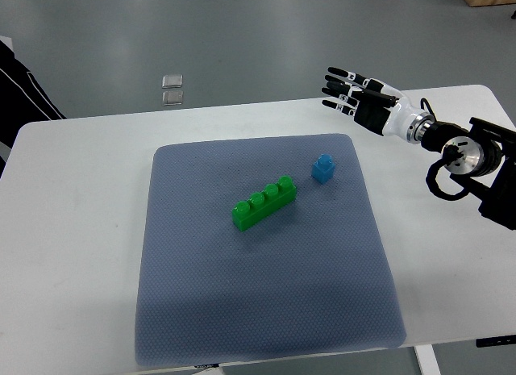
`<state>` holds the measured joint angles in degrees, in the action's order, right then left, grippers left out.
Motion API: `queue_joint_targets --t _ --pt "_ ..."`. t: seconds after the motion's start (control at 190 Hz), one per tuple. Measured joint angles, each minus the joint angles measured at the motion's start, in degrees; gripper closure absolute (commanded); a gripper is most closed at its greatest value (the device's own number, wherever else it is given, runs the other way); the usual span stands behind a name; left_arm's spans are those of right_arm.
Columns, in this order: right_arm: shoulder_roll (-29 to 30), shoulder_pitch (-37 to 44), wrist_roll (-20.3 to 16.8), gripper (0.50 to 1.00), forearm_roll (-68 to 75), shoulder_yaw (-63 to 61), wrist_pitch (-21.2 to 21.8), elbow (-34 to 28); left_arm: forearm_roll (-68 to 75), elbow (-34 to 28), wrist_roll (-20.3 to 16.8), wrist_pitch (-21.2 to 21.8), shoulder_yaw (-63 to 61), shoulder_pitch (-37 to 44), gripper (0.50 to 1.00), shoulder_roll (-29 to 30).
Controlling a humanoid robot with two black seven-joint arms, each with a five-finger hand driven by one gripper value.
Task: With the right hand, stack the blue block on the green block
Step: 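Move the right hand toward the small blue block on the mat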
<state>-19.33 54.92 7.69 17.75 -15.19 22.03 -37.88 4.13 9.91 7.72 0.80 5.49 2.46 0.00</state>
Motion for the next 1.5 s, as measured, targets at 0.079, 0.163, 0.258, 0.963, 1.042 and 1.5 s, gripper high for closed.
queue_joint_targets --t 0.079,0.163,0.258,0.963,1.042,1.5 --pt "0.1 0.1 0.0 0.574 0.0 -0.1 0.0 0.0 0.0 0.0 0.0 0.0 0.0 0.0 0.500 0.0" --pt "0.1 0.1 0.0 0.572 0.0 -0.1 0.1 0.0 0.0 0.0 -0.1 0.0 0.1 0.0 0.500 0.0" --pt "0.1 0.3 0.0 0.572 0.0 -0.2 0.3 -0.1 0.0 0.0 -0.1 0.0 0.1 0.0 0.500 0.0" --pt "-1.5 0.5 1.0 0.576 -14.5 -0.4 7.8 0.0 0.0 -0.8 -0.1 0.1 -0.2 -0.2 0.500 0.0" --pt "-1.9 1.3 2.5 0.576 -18.5 -0.4 8.7 0.0 0.0 -0.8 -0.1 0.1 -0.2 -0.2 0.500 0.0" --pt "-4.6 7.1 13.0 0.581 -53.8 -0.4 9.6 -0.4 0.0 -0.8 -0.1 0.1 -0.3 -0.1 0.500 0.0"
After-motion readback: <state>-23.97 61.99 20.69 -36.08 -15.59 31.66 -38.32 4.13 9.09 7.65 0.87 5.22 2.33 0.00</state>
